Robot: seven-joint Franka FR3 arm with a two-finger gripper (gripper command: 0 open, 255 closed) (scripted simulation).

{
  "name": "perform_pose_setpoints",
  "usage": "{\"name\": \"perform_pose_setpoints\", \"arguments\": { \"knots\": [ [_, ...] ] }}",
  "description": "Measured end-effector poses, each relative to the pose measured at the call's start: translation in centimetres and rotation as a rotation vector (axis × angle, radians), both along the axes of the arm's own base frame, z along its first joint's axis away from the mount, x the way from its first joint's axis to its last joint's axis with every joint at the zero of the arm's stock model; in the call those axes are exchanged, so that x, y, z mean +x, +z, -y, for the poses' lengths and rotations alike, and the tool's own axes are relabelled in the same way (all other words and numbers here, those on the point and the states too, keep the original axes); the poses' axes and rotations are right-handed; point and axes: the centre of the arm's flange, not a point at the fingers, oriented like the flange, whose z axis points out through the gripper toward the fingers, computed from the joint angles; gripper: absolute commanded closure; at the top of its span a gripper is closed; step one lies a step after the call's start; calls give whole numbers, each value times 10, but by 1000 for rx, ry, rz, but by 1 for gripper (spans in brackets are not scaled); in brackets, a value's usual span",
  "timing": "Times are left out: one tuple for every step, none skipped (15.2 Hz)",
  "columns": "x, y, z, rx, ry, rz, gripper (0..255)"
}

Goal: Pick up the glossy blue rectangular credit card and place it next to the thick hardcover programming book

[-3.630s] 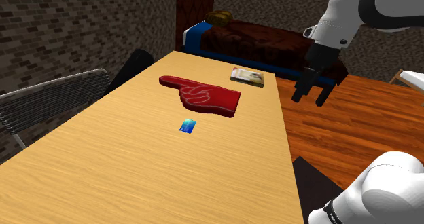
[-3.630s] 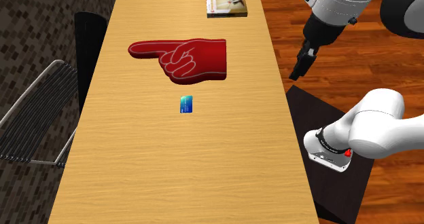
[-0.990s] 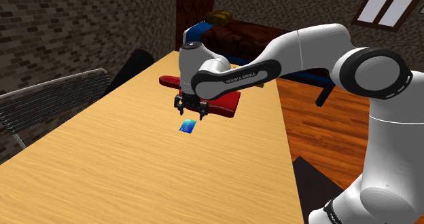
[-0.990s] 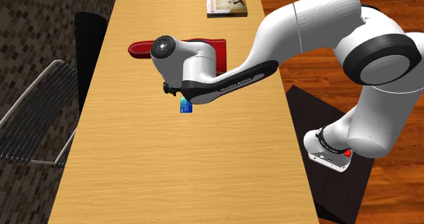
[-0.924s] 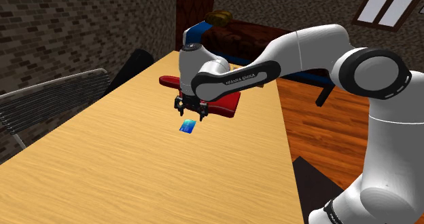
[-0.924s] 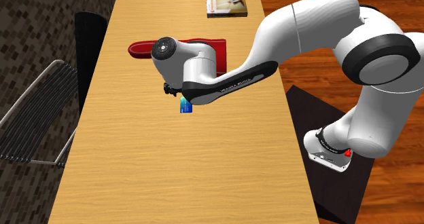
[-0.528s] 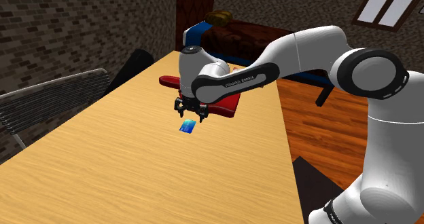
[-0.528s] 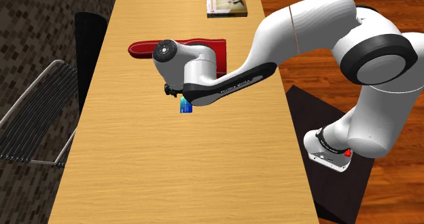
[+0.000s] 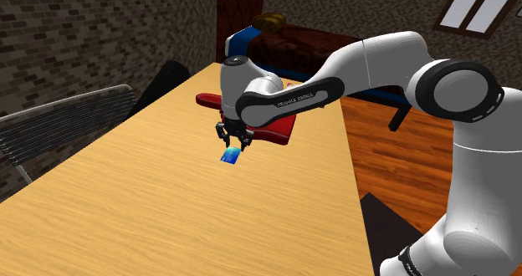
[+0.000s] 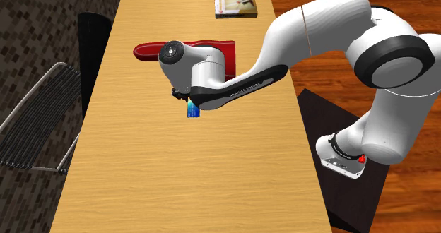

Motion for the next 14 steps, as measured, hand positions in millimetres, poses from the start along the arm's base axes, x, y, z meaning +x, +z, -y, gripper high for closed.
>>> {"name": "perform_pose_setpoints", "arguments": {
  "knots": [
    [0,0,0,0,0,0,255],
    [0,0,0,0,0,0,255],
    [0,0,0,0,0,0,255],
    [0,0,0,0,0,0,255],
    [0,2,0,-1,-1,-2,255],
    [0,5,1,-2,-1,-2,255],
    [0,9,1,-2,-1,-3,255],
    [-1,14,1,-2,-1,-3,255],
    [0,20,0,-2,-1,-3,255],
    [0,25,1,-2,-1,-3,255],
    [0,30,1,-2,-2,-3,255],
    [0,35,1,-2,-2,-3,255],
    [0,40,0,-2,-1,-3,255],
    [0,45,0,-2,-1,-3,255]
  ]
}}
